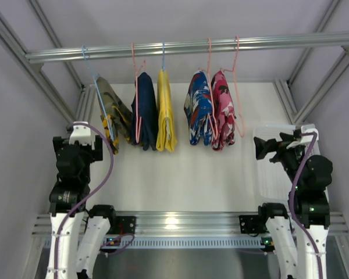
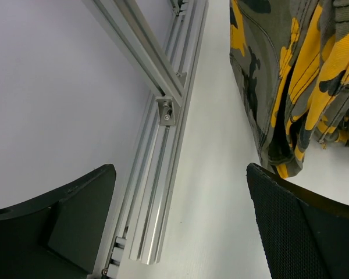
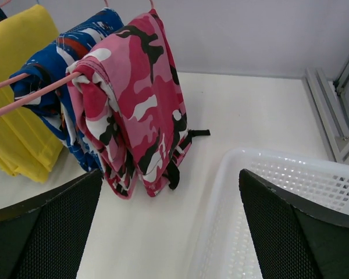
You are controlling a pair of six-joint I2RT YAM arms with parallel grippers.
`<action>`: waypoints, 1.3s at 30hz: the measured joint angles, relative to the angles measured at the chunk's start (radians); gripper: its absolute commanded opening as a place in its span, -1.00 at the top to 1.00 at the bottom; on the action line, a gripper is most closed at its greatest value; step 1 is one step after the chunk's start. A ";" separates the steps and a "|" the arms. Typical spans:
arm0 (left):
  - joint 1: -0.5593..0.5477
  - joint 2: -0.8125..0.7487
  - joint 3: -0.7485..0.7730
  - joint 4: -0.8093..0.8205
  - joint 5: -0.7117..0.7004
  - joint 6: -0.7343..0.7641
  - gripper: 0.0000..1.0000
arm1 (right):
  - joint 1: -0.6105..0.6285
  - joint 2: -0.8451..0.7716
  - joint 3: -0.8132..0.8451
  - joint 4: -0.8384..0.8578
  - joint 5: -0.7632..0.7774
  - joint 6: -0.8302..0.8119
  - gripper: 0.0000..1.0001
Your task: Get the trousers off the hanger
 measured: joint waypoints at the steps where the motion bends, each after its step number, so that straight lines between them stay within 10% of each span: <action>1: 0.000 -0.003 0.000 0.000 -0.004 0.000 -0.98 | 0.000 -0.001 0.000 -0.007 0.000 0.011 -0.99; 14: 0.000 -0.049 0.148 -0.093 -0.042 0.002 -0.98 | 0.000 0.011 0.161 -0.072 -0.094 0.228 -0.99; 21: 0.000 0.050 0.399 -0.203 0.246 0.000 -0.98 | -0.002 0.344 0.465 -0.014 -0.357 0.414 -0.99; 28: 0.000 0.182 0.589 -0.306 0.506 -0.034 -0.98 | -0.071 0.526 0.428 0.095 -0.588 0.618 -0.98; 39: 0.000 0.280 0.663 -0.311 0.685 -0.081 -0.98 | -0.186 0.705 0.123 0.937 -0.834 1.262 -0.84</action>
